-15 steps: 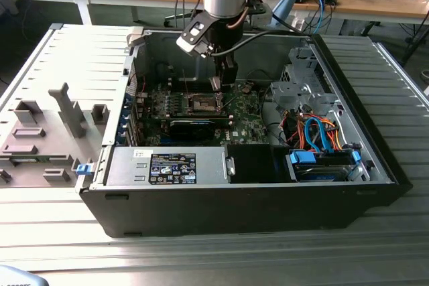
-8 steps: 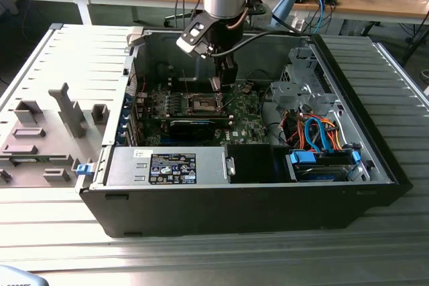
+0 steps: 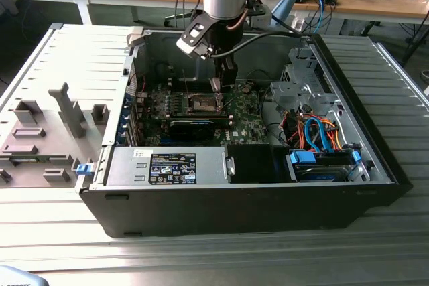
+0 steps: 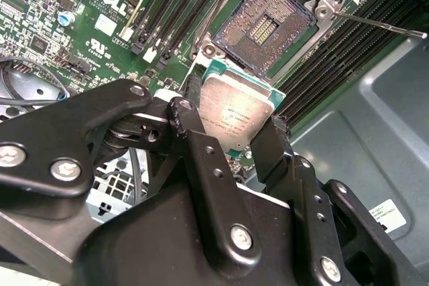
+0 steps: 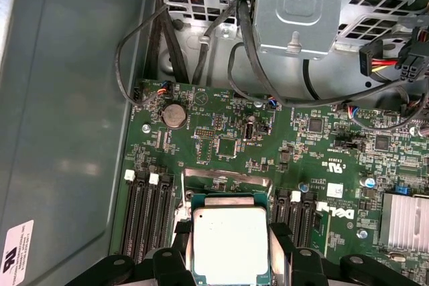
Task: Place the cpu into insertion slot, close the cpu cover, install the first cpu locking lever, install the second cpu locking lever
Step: 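Place the cpu into insertion slot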
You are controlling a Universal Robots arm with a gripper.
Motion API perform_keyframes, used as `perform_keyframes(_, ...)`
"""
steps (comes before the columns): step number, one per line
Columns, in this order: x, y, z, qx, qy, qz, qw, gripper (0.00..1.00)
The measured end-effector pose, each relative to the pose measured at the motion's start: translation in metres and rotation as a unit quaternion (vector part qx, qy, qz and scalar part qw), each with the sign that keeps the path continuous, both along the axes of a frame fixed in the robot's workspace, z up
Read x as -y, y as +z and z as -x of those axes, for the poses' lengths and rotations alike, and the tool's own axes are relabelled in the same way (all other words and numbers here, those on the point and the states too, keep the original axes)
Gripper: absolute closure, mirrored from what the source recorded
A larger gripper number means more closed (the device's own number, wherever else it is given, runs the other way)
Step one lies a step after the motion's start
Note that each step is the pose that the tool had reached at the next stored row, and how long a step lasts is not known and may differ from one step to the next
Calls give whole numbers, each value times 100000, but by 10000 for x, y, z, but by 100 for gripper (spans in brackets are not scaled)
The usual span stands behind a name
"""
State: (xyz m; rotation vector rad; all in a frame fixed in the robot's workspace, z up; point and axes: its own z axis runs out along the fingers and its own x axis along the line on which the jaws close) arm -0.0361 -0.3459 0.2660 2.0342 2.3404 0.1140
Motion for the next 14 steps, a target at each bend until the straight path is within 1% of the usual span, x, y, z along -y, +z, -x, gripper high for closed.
perform_keyframes(4,0,-20,0,1,-5,11,100000,46)
perform_keyframes(14,0,-37,0,2,0,13,100000,46)
